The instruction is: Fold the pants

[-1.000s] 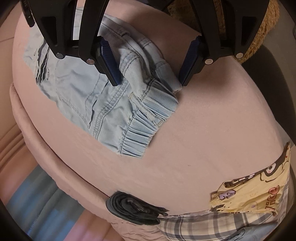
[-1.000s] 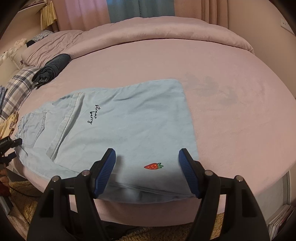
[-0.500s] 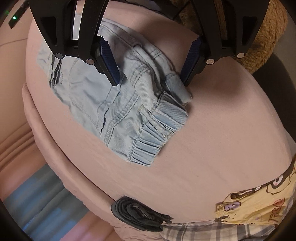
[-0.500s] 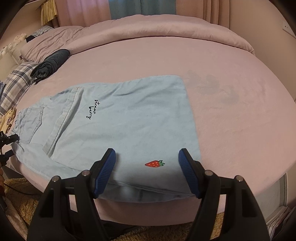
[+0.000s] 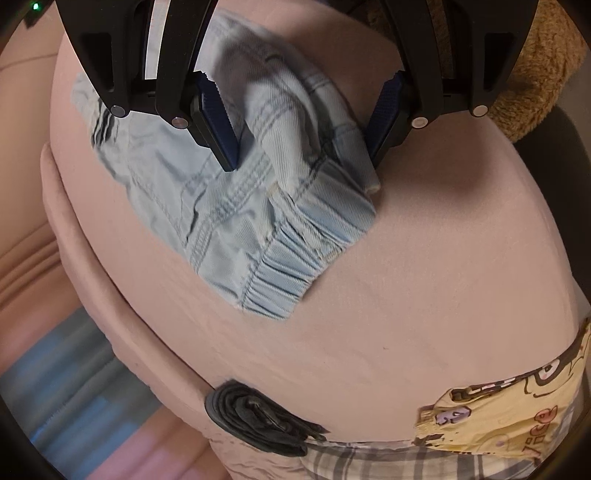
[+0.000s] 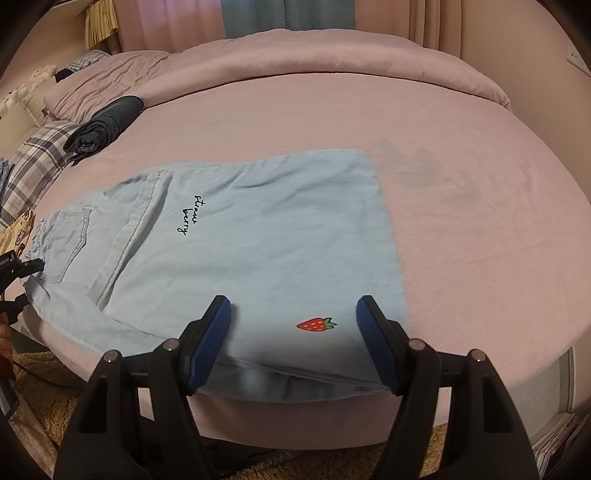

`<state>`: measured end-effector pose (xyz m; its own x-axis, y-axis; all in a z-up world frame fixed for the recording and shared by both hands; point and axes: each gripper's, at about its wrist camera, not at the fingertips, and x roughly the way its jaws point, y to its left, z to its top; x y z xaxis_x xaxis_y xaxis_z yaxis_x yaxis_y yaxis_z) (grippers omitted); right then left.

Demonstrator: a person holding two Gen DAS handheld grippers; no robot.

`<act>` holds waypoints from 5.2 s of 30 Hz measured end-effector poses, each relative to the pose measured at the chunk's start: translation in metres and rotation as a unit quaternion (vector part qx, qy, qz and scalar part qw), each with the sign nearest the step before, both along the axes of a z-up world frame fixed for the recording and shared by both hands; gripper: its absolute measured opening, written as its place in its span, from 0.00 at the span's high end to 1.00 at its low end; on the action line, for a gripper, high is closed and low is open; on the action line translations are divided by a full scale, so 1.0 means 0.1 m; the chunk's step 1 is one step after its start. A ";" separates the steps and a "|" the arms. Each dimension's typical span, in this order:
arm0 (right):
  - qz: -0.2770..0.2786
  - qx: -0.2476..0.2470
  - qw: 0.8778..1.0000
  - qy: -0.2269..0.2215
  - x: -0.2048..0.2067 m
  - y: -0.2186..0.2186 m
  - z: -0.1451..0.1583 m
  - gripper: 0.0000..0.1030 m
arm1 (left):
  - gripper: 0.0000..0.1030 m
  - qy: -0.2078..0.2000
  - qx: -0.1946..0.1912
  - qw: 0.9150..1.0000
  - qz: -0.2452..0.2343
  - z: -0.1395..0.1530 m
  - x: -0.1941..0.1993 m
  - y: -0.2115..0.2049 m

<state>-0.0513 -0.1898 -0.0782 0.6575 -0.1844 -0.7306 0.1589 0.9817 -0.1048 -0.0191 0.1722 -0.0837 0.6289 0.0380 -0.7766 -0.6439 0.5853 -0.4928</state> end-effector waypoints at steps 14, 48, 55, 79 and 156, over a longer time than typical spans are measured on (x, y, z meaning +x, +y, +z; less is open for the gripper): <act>0.008 0.021 1.000 -0.015 -0.07 -0.09 0.09 0.31 | 0.72 -0.086 0.060 0.994 -0.042 0.78 -0.20 -0.47; -0.065 0.047 0.995 -0.051 -0.31 -0.67 0.19 0.31 | 0.36 -0.148 -0.024 0.889 -0.432 0.90 0.66 -2.66; -0.015 0.082 0.994 -0.066 -0.19 -0.45 0.33 0.31 | 0.35 -0.111 0.076 0.940 -0.313 0.86 0.55 -2.01; 0.078 0.141 0.984 -0.076 0.08 -0.05 0.28 0.67 | 0.35 -0.041 0.051 0.960 -0.271 0.32 0.64 -1.55; 0.092 0.092 0.991 0.026 0.29 -0.01 0.23 0.51 | 0.72 -0.021 0.054 0.934 -0.353 0.20 0.63 -2.11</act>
<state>-0.0220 -0.1910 -0.0557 0.6279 0.0744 -0.7747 -0.0263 0.9969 0.0744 0.0437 -0.0386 -0.0634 0.5562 -0.3203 -0.7669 -0.0613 0.9044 -0.4222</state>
